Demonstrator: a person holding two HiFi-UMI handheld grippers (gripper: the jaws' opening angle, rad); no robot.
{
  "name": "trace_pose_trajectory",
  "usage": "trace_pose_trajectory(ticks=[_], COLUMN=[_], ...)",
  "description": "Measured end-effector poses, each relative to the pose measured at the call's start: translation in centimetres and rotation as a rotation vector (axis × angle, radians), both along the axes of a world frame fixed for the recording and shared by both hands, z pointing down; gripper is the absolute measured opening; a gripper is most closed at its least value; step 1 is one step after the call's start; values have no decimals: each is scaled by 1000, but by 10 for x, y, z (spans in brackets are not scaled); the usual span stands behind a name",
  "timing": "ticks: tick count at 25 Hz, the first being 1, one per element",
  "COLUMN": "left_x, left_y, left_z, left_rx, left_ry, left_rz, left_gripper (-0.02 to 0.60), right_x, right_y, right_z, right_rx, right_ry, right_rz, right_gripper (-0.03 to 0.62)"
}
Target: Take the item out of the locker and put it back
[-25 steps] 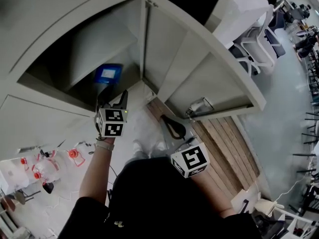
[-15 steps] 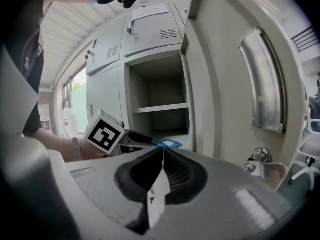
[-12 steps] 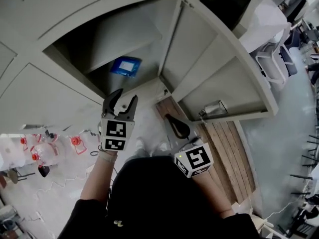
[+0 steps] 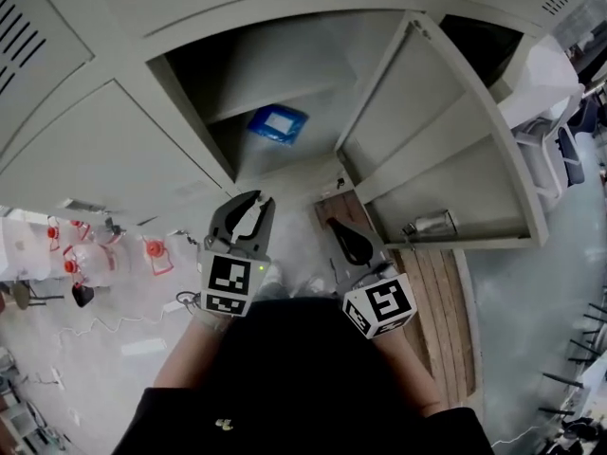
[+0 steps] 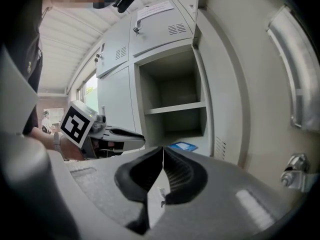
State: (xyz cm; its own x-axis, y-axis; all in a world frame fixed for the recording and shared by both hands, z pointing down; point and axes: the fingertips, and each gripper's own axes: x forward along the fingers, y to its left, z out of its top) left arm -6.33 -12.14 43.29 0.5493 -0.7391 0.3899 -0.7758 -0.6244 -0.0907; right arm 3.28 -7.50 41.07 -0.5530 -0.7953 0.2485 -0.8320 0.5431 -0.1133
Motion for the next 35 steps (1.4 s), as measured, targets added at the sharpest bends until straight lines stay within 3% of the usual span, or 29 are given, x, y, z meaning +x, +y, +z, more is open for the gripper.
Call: trace_pose_trajectory(ticks=[5, 10, 17, 29, 35], left_x=[-8, -12, -24, -27, -23], left_y=[15, 27, 34, 40, 44], left_z=[-10, -15, -14, -18, -16], left_rx=[7, -12, -36, -60, -65], left_ry=[33, 66, 99, 189, 178], left_rz=[-18, -24, -77, -88, -67], left_gripper=[37, 15, 14, 14, 14], right_x=[-12, -18, -24, -32, -36], right_y=[-4, -8, -9, -5, 2], right_z=[-3, -4, -6, -7, -9], right_rx=[10, 10, 10, 14, 24], right_ry=[-8, -18, -26, -23, -6], right_rz=[-51, -82, -116, -162, -193], right_gripper=[2, 2, 2, 1, 1])
